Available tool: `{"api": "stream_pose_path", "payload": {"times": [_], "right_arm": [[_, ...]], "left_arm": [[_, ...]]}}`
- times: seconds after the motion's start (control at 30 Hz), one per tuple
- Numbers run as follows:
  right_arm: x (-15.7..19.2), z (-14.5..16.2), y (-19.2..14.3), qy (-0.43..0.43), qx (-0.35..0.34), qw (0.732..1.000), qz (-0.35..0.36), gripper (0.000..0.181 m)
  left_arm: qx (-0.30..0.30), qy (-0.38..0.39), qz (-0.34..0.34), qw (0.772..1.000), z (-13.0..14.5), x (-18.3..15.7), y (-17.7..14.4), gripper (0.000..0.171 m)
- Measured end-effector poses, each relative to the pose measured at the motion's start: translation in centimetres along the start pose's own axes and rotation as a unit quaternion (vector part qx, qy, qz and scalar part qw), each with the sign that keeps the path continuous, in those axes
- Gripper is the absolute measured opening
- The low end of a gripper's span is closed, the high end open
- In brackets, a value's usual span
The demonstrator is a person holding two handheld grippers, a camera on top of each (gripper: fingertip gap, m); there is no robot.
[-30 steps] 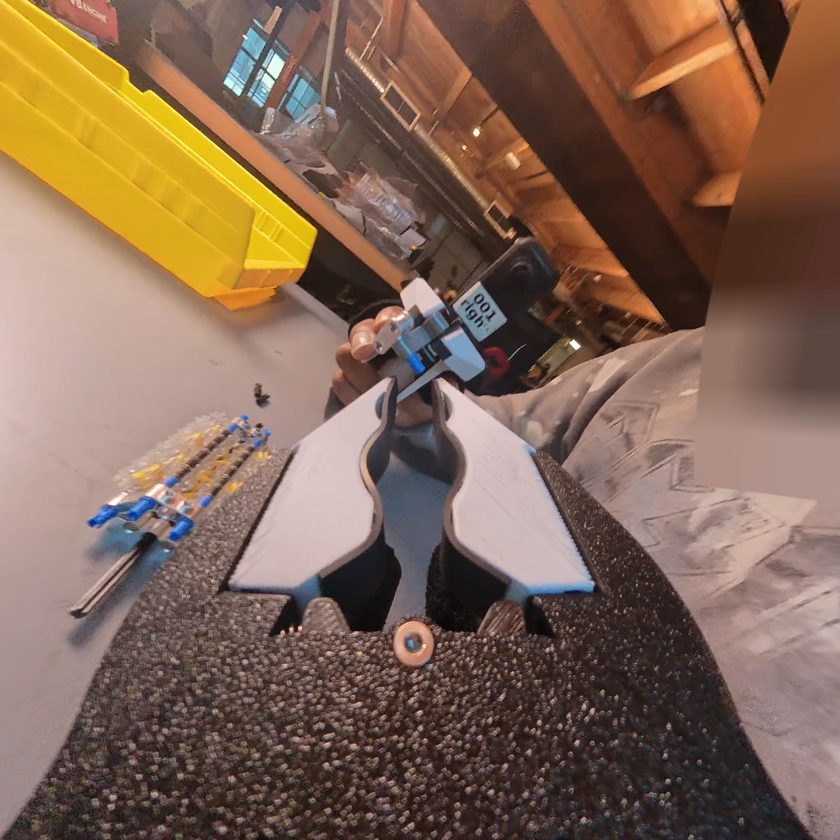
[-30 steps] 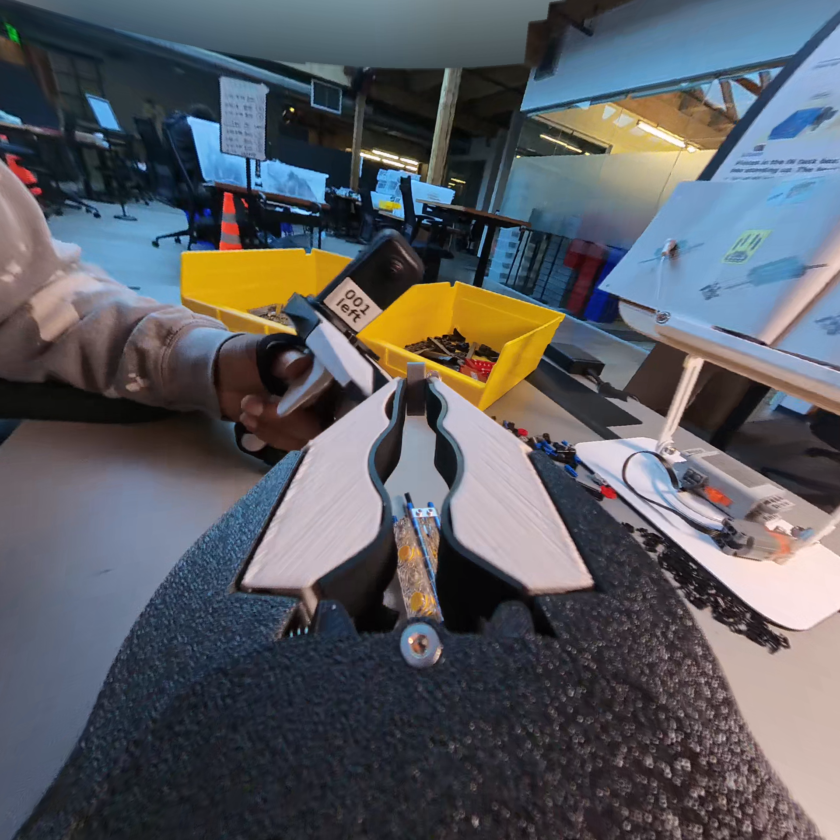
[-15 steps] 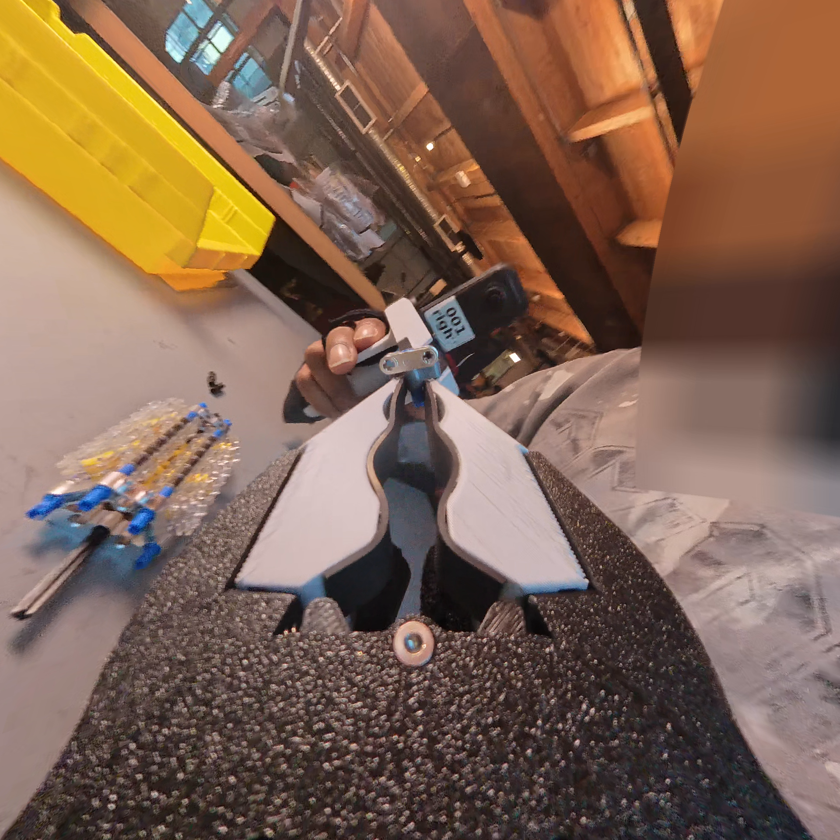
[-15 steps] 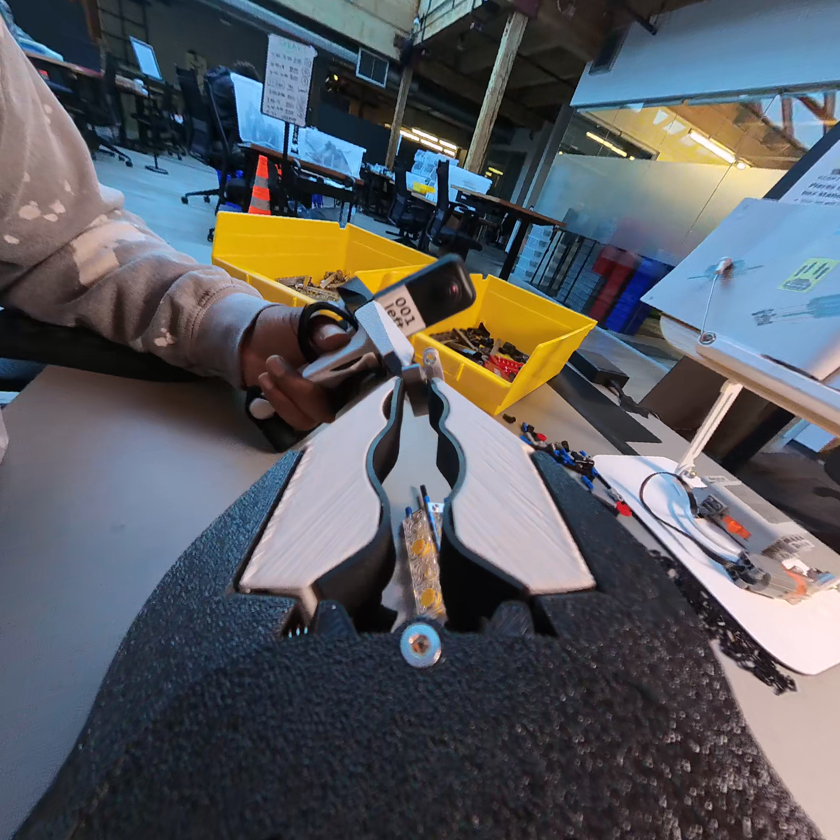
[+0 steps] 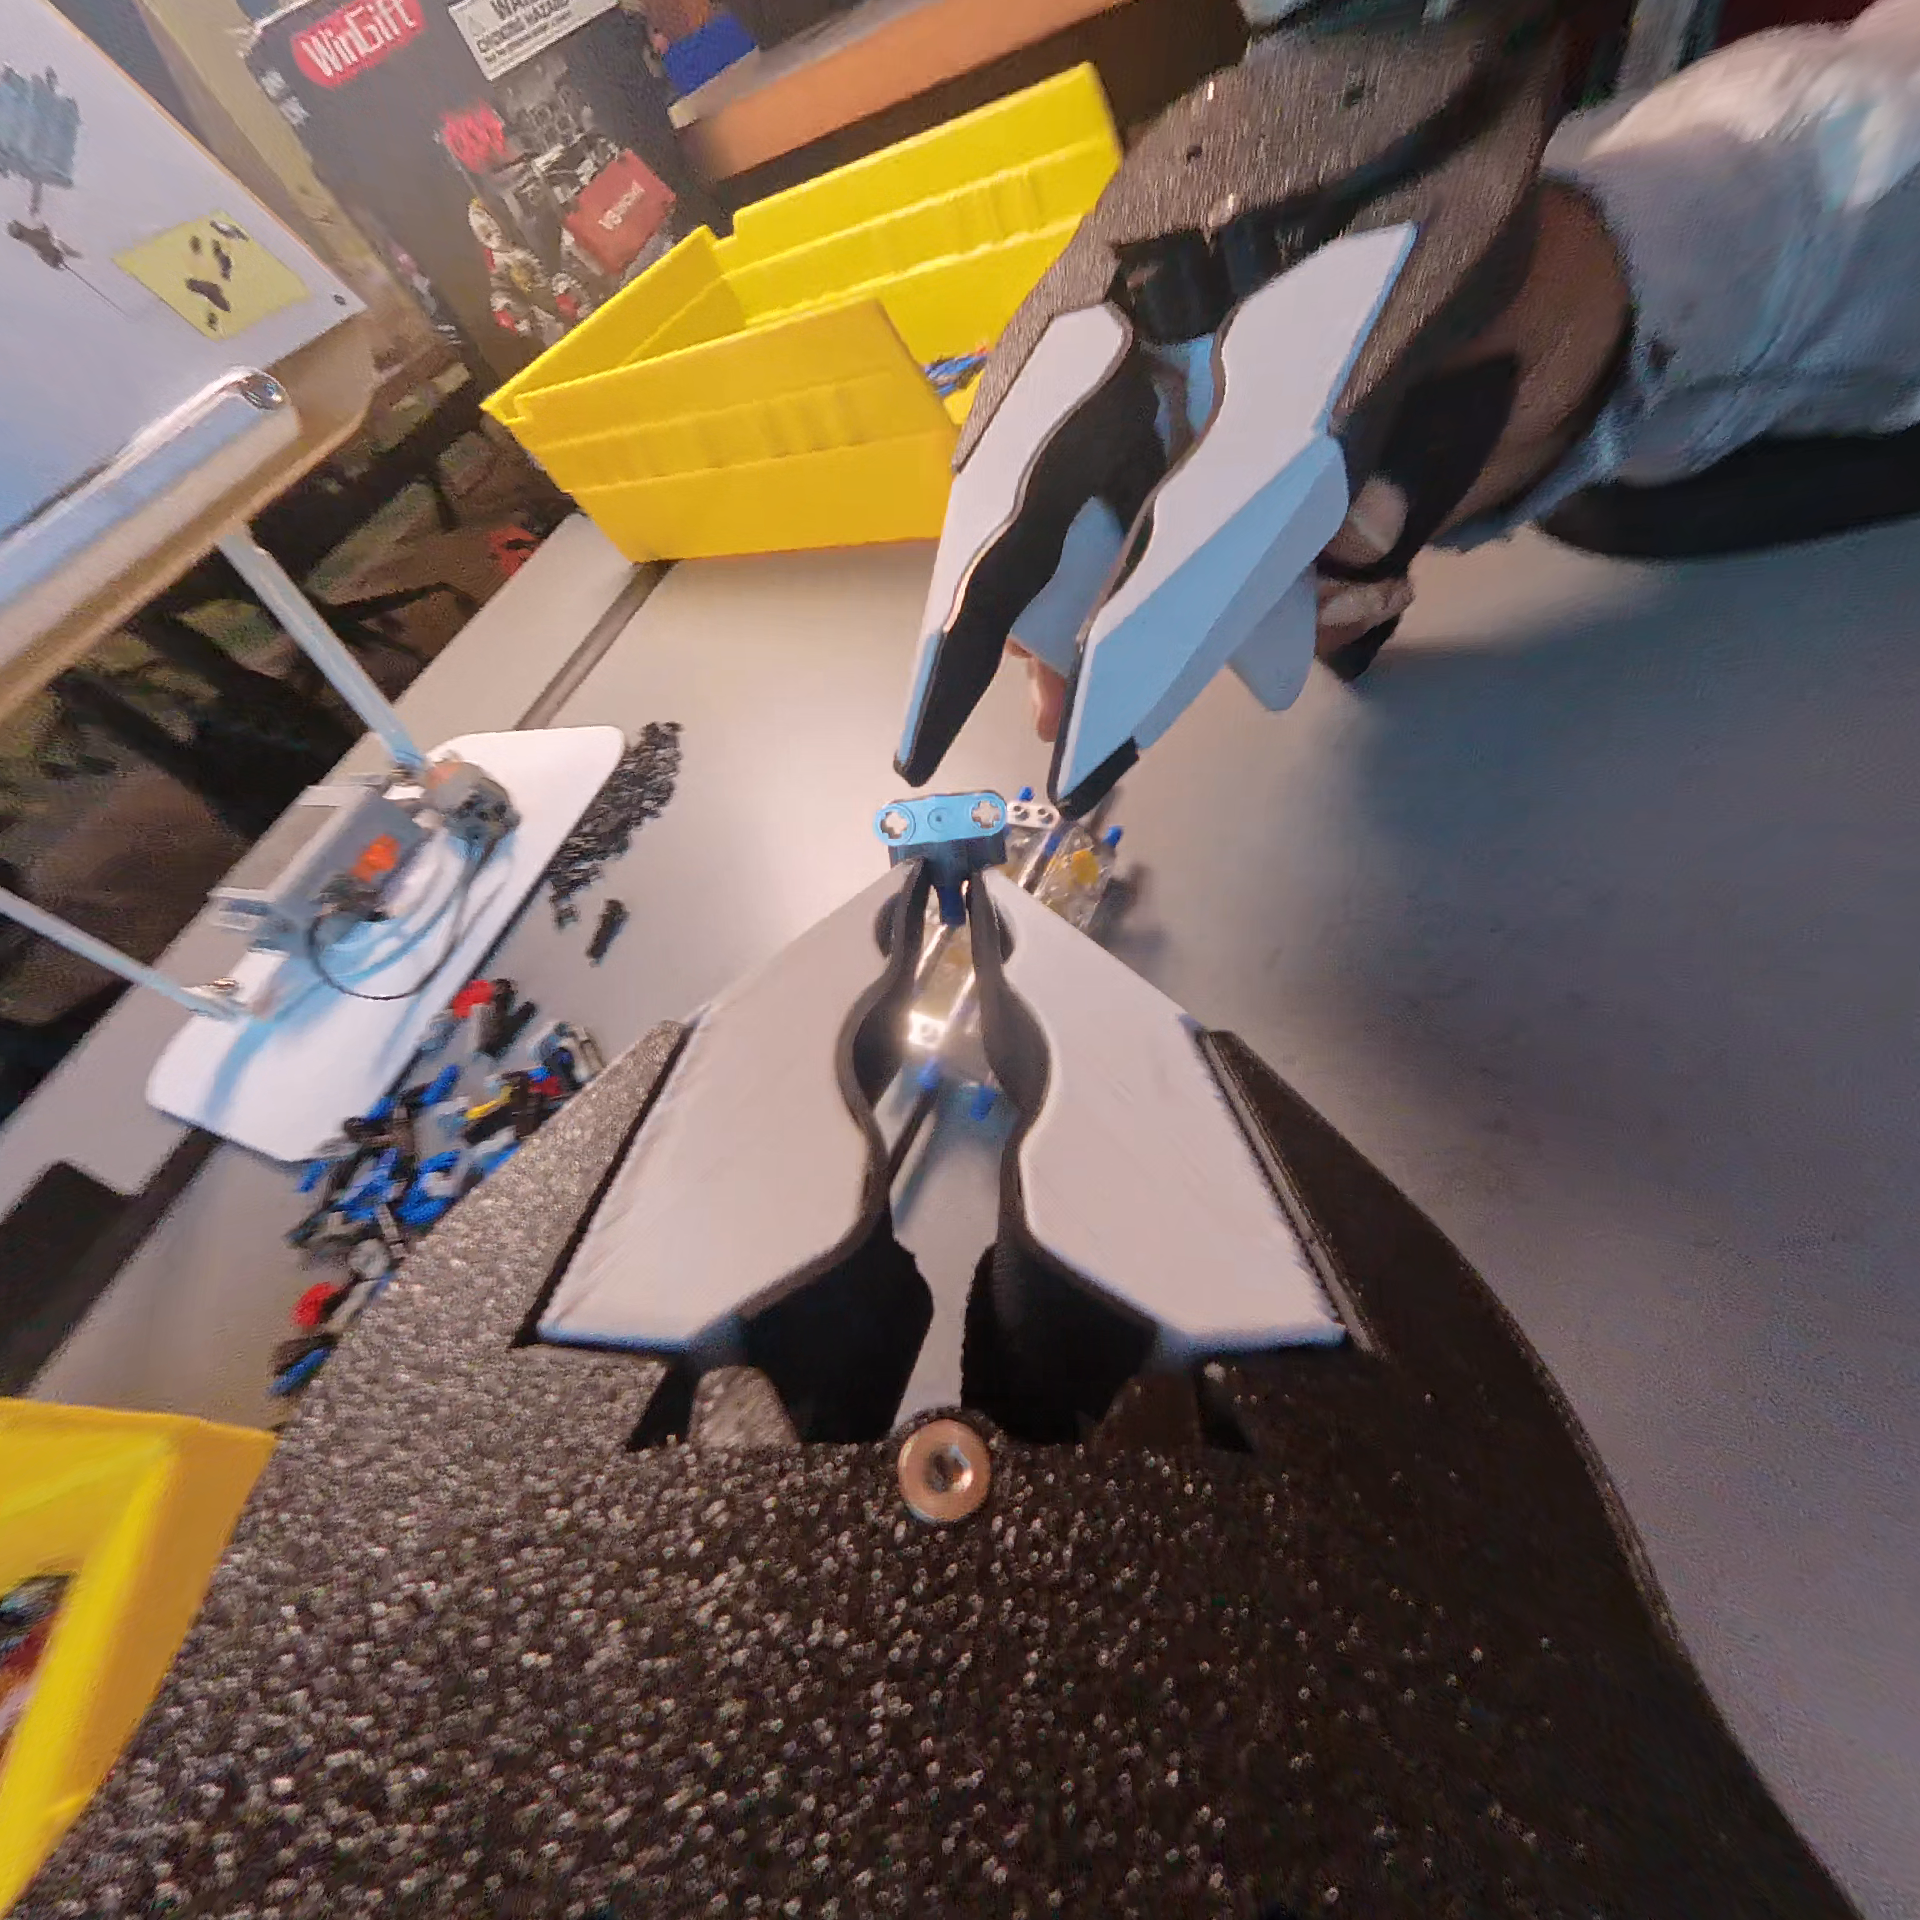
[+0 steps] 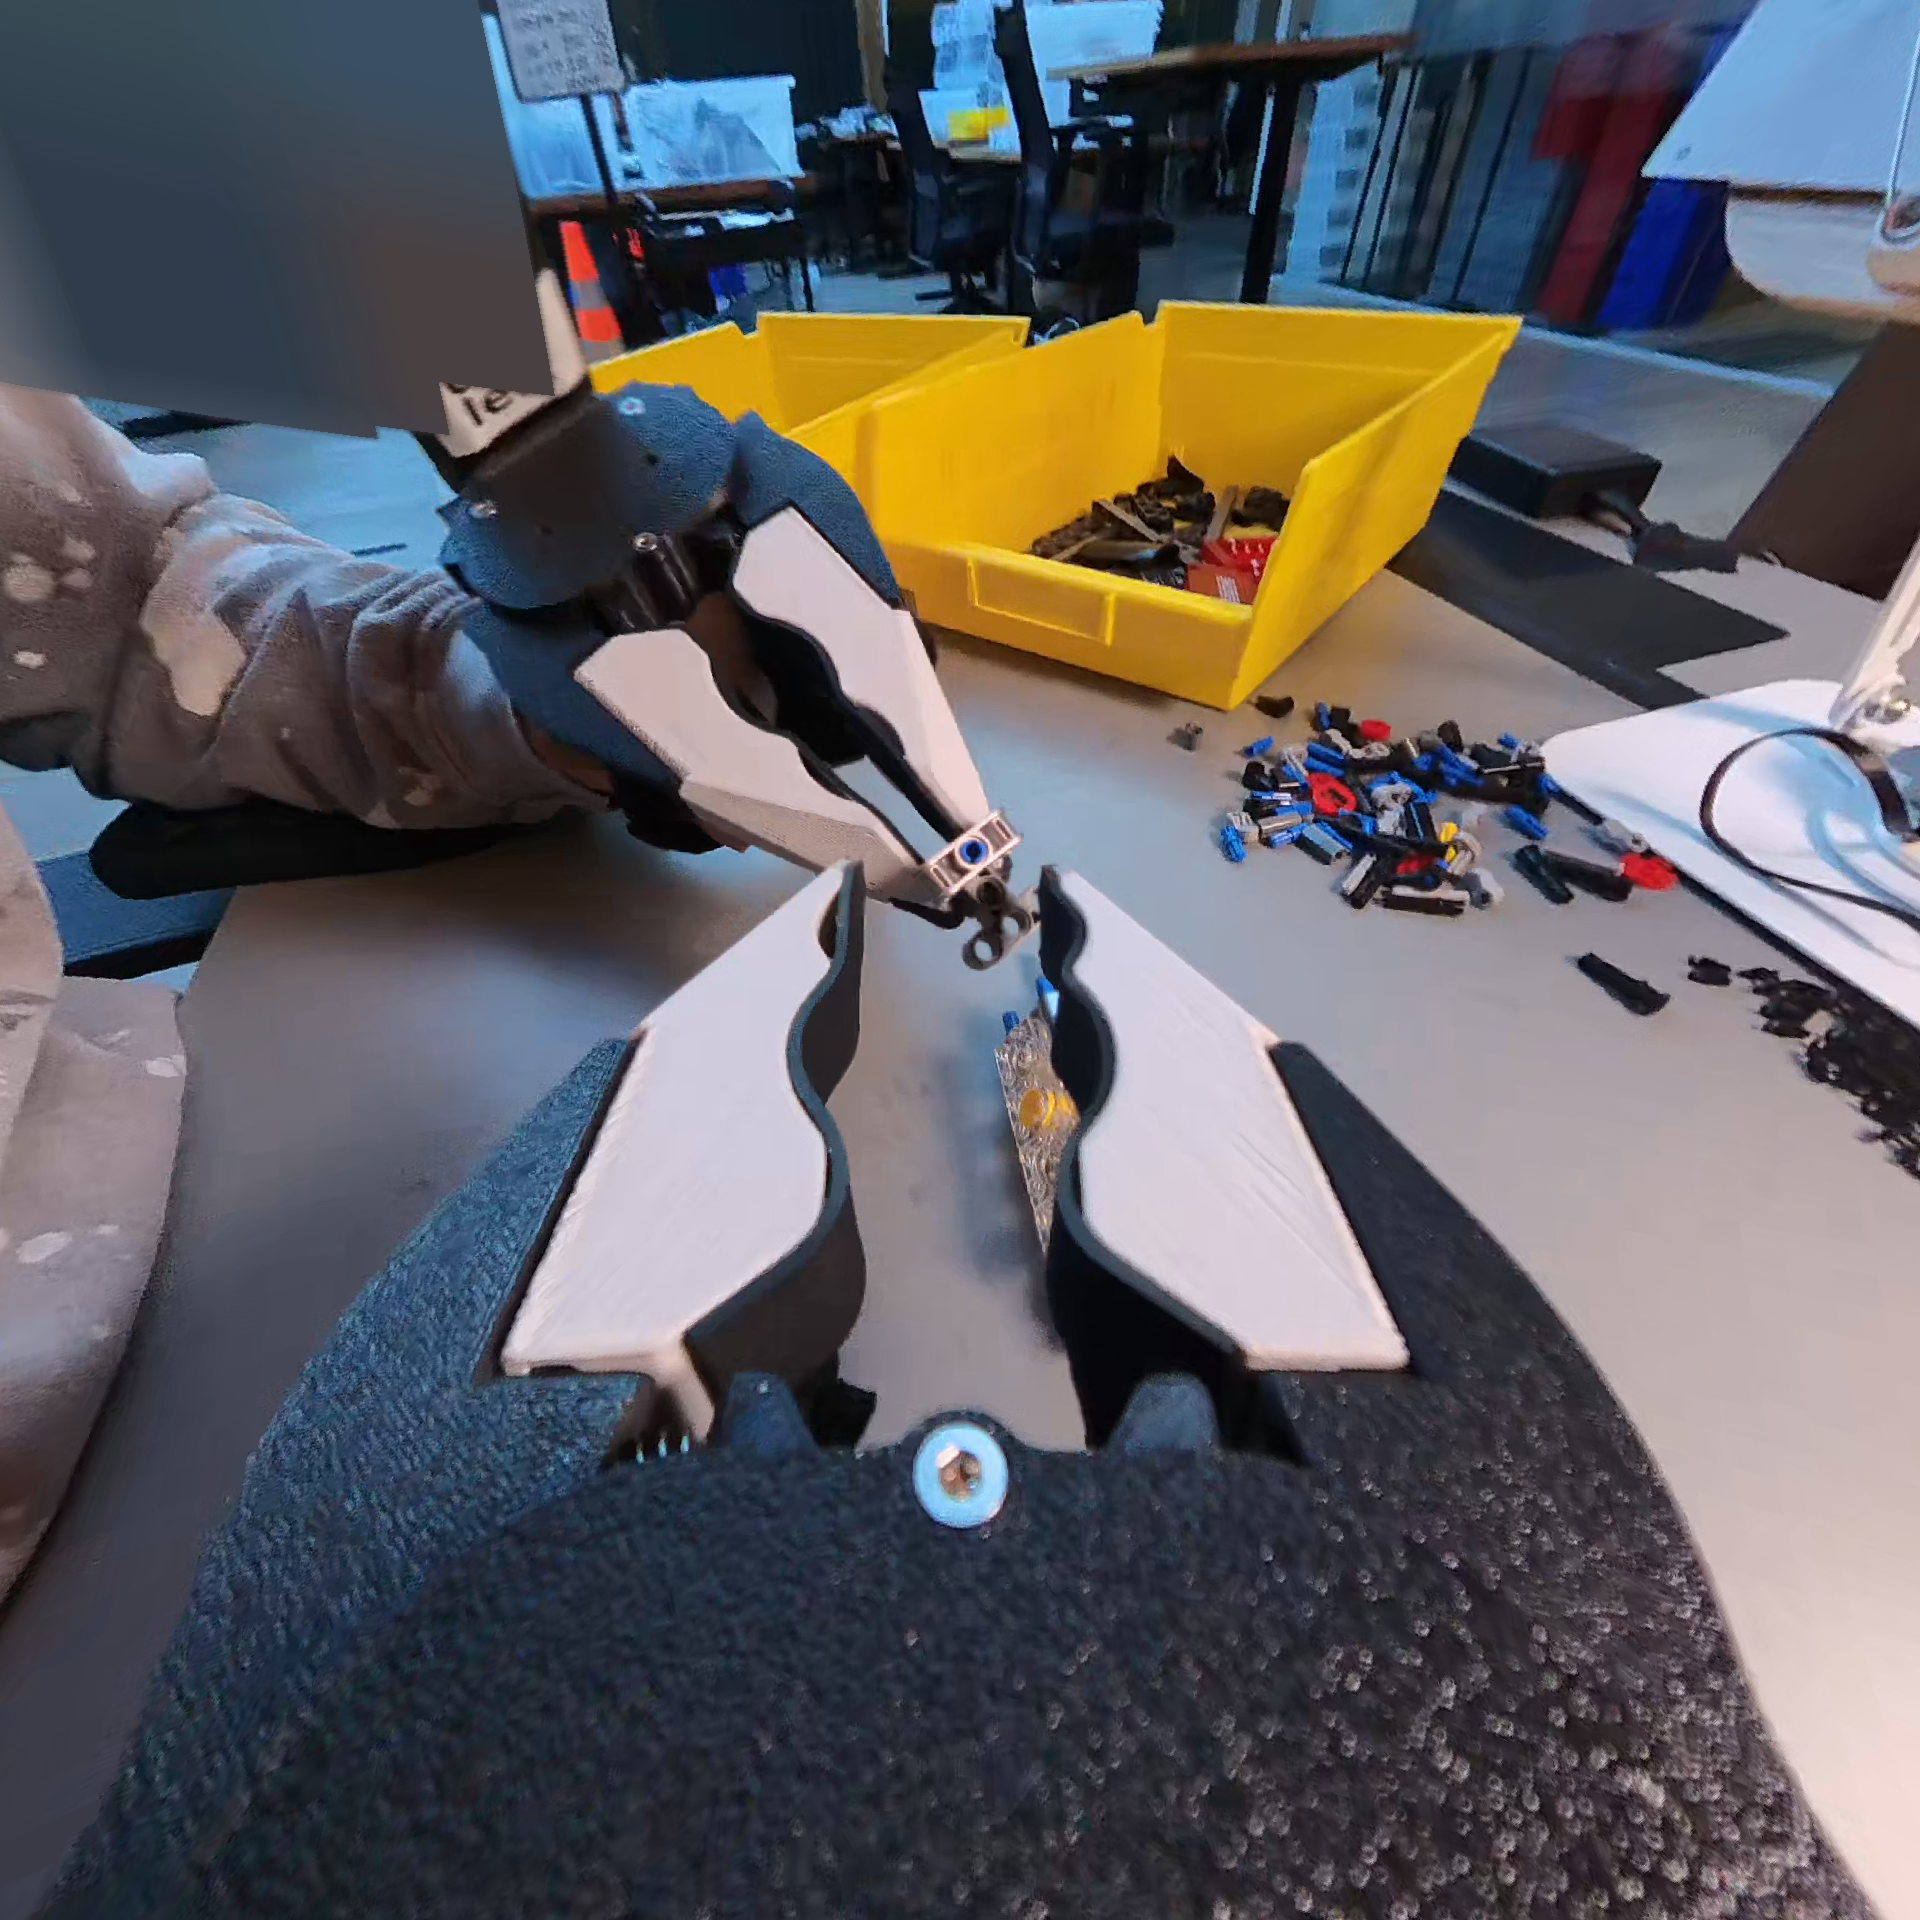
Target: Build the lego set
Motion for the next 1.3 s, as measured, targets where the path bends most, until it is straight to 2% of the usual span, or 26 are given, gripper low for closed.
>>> {"api": "stream_pose_path", "payload": {"times": [0.13,0.33,0.4,0.47,0.57,0.63,0.67,0.73,0.8,0.87,1.03,1.1,1.2,1.3], "right_arm": [[0.1,0.0,0.4,0.004,0.013,1.0,0.017,0.021],[0.1,0.1,0.6,0.012,0.023,0.999,0.033,0.008],[0.0,0.1,0.5,0.01,0.016,0.999,0.029,0.006],[0.0,0.0,0.2,-0.017,0.009,0.999,0.031,0.006],[0.2,-0.4,-0.6,-0.068,-0.016,0.997,0.034,0.006],[0.7,-0.8,-1.1,-0.113,-0.036,0.992,0.034,0.006],[1.2,-0.9,-1.2,-0.138,-0.046,0.989,0.033,0.006],[2.0,-1.2,-1.4,-0.167,-0.067,0.983,0.026,0.006],[2.7,-1.4,-1.4,-0.186,-0.08,0.979,0.018,0.006],[3.3,-1.6,-1.5,-0.205,-0.091,0.974,0.02,0.006],[3.9,-1.9,-1.6,-0.207,-0.1,0.973,-0.003,0.006],[3.7,-1.8,-1.7,-0.206,-0.096,0.974,0.005,0.006],[3.6,-1.7,-1.6,-0.208,-0.085,0.974,0.009,0.007],[3.4,-1.3,-1.4,-0.216,-0.057,0.975,0.02,0.01]], "left_arm": [[0.042,0.104,-0.069,0.991,-0.1,-1.0,0.4,0.006],[0.05,0.158,-0.103,0.981,-0.4,-1.7,0.5,0.007],[0.037,0.143,-0.097,0.984,-0.3,-1.5,0.4,0.008],[0.008,0.096,-0.061,0.994,-0.1,-1.0,0.2,0.005],[-0.04,-0.054,0.051,0.996,0.3,0.3,-0.2,0.006],[-0.09,-0.184,0.16,0.966,0.3,1.4,-0.5,0.01],[-0.118,-0.251,0.212,0.937,0.4,1.9,-0.6,0.012],[-0.167,-0.362,0.309,0.863,0.7,2.9,-0.7,0.016],[-0.194,-0.427,0.37,0.802,1.1,3.3,-0.5,0.018],[-0.198,-0.442,0.408,0.774,1.1,3.0,-0.3,0.019],[-0.19,-0.427,0.459,0.755,0.4,1.5,0.0,0.018],[-0.197,-0.434,0.46,0.749,0.3,1.5,0.0,0.01],[-0.191,-0.42,0.445,0.767,0.4,1.6,-0.1,0.007],[-0.173,-0.377,0.405,0.815,0.4,1.8,-0.4,0.006]]}}
Point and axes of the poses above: each gripper's, where its closed fingertips meet, y out along the fingers, z out of its underside, x = y × z across the jaws, the point moved 9 cm from there along -y, back along the fingers, and after that the axes turned 7 degrees about x, right-handed, at the moved point
